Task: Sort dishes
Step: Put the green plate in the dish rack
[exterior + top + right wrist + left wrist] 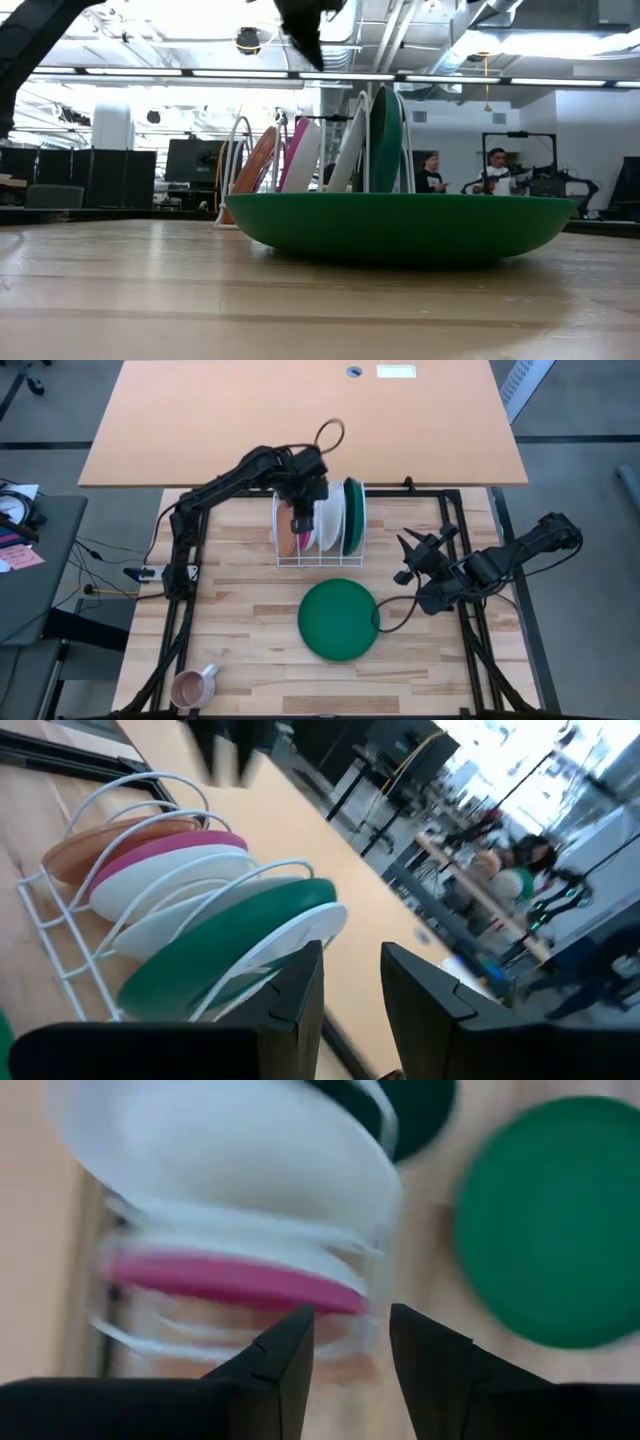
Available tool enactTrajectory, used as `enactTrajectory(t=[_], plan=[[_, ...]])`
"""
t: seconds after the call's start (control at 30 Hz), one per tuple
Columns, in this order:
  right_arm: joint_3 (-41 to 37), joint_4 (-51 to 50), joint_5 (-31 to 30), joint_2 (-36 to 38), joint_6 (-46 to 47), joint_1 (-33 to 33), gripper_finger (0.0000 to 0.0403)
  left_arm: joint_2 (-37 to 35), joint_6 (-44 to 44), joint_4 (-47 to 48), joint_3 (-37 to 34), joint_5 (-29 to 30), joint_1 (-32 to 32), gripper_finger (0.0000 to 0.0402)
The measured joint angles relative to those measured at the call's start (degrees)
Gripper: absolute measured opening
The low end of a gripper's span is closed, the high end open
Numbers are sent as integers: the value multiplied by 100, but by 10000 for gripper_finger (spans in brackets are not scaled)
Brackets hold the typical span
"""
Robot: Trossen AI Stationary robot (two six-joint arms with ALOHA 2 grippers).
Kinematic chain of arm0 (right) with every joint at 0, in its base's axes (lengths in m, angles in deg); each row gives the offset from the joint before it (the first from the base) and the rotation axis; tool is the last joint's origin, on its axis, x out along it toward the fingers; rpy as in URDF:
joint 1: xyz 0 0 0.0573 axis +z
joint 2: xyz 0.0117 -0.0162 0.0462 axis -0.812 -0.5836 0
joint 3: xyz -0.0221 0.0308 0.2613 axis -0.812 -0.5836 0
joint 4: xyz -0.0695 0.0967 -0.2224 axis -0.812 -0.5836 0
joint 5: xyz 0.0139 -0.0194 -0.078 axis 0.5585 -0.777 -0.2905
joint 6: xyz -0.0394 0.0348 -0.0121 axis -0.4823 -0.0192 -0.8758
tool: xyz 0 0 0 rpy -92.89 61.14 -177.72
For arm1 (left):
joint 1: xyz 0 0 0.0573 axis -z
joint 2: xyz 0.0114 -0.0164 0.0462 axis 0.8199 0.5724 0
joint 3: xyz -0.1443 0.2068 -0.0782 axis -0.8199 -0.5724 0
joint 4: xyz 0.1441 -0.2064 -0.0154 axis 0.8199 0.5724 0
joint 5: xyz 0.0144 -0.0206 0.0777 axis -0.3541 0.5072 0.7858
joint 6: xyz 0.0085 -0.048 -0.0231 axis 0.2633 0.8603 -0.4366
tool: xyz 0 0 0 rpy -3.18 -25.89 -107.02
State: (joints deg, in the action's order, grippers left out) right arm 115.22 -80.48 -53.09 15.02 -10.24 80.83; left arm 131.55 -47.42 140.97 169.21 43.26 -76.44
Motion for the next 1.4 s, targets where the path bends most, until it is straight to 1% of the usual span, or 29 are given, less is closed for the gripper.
enactTrajectory(t=[0.07,0.13,0.3,0.37,0.53,0.6,0.67,0.73,0.8,0.87,0.93,1.07,1.2,1.3,1.4], plan=[[0,156,307,-2,15,-102,108,13,489,276,-40,-263,71,127],[4,306,724,-1,28,-216,108,-27,670,230,-201,-273,230,127],[36,778,2194,0,30,-390,108,-48,1152,156,-621,-205,757,127],[37,940,2790,-2,94,-374,108,-49,1333,91,-843,-56,1006,127],[35,920,3813,-1,872,-227,108,-40,1556,-347,-1609,101,1760,127],[37,916,4174,-2,1235,-120,108,-75,1708,-416,-1868,342,2079,127],[35,907,4475,-2,1538,10,108,-185,1873,-531,-2130,714,2403,127],[37,909,4574,-20,1692,148,108,-437,2033,-812,-2518,1102,2737,127],[36,913,4572,-66,1709,271,108,-796,2155,-1422,-3067,1528,3061,127],[36,906,4572,-100,1715,367,108,-1274,2258,-2259,-3803,1983,3367,127],[35,924,4570,-148,1770,414,108,-1831,2347,-3069,-4675,2290,3622,127],[35,918,4570,-203,1830,417,108,-2959,2912,-4269,-6320,2396,3982,127],[35,922,4566,-195,1922,312,108,-3947,3611,-5309,-7634,2654,4061,127],[35,924,4564,-197,1973,188,108,-4448,4083,-5828,-8359,2649,3958,127],[35,924,4560,-197,2049,66,108,-4740,4489,-6100,-8871,2575,3898,127]])
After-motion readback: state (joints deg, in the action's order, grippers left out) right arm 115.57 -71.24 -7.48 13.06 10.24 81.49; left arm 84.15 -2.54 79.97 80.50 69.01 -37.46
